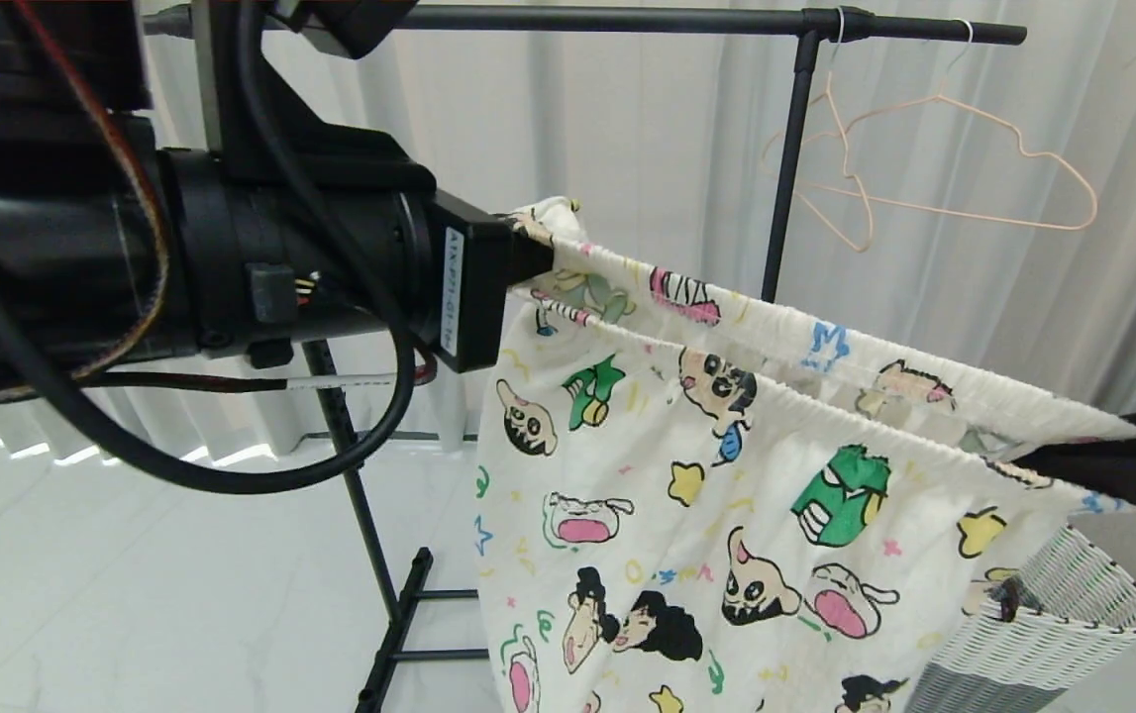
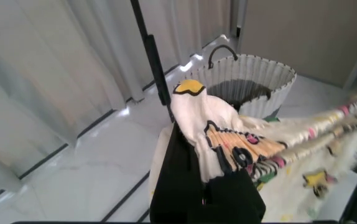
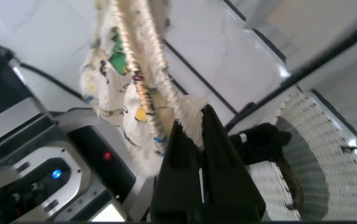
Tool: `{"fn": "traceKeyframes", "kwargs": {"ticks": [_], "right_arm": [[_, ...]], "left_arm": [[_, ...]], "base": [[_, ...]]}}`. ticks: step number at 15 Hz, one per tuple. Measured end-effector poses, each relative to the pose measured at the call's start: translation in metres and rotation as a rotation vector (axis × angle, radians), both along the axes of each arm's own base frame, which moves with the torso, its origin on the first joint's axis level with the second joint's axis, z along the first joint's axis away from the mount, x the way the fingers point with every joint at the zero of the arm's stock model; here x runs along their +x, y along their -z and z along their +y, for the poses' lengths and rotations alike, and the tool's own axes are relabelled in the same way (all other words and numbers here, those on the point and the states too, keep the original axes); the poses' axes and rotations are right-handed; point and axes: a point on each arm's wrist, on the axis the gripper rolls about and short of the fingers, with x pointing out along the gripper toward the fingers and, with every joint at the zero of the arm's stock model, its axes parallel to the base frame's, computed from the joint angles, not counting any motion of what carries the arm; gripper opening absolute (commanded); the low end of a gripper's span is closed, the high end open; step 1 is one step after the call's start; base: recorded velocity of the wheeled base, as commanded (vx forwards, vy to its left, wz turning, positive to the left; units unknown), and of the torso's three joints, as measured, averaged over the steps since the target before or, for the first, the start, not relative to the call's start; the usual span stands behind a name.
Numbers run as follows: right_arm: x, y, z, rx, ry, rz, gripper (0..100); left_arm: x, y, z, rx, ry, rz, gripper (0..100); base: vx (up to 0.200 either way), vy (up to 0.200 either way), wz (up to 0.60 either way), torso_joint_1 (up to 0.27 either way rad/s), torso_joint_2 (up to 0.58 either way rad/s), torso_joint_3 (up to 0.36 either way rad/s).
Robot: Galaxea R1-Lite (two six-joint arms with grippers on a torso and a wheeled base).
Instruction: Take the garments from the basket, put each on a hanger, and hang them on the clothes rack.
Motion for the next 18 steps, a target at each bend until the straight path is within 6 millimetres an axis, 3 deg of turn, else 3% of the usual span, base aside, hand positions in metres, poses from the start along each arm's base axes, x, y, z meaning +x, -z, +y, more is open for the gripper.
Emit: {"fn": "traceKeyframes", "kwargs": {"ticks": [4, 8, 11, 15, 18], "right_arm": [[-0.007, 0.001, 0.006, -0.006, -0.063, 0.002, 0], [-0.007, 0.001, 0.006, -0.01, -0.045, -0.01, 0], [-0.003, 0.003, 0.006, -0.008, 0.001, -0.018, 0], [0.017, -0.003, 0.021, 0.119, 0.079, -0.025, 0], [0.042, -0.007, 0.04, 0.208, 0.109, -0.046, 0]], "left_arm": [[0.012, -0.001, -0.012, -0.001, 0.001, -0.001, 0], [0.011, 0.003, -0.01, 0.032, -0.004, 0.034, 0], [-0.005, 0.005, 0.005, 0.076, -0.011, 0.114, 0], [-0.033, 0.008, 0.022, 0.011, -0.012, 0.2, 0], [-0.07, 0.024, 0.02, 0.036, 0.053, 0.248, 0]], "base": [[0.0, 0.0, 0.0, 0.0, 0.0, 0.0], [0.0, 0.0, 0.0, 0.0, 0.0, 0.0], [0.0, 0.0, 0.0, 0.0, 0.0, 0.0], [0.0, 0.0, 0.0, 0.0, 0.0, 0.0], [0.0, 0.0, 0.0, 0.0, 0.0, 0.0]]}}
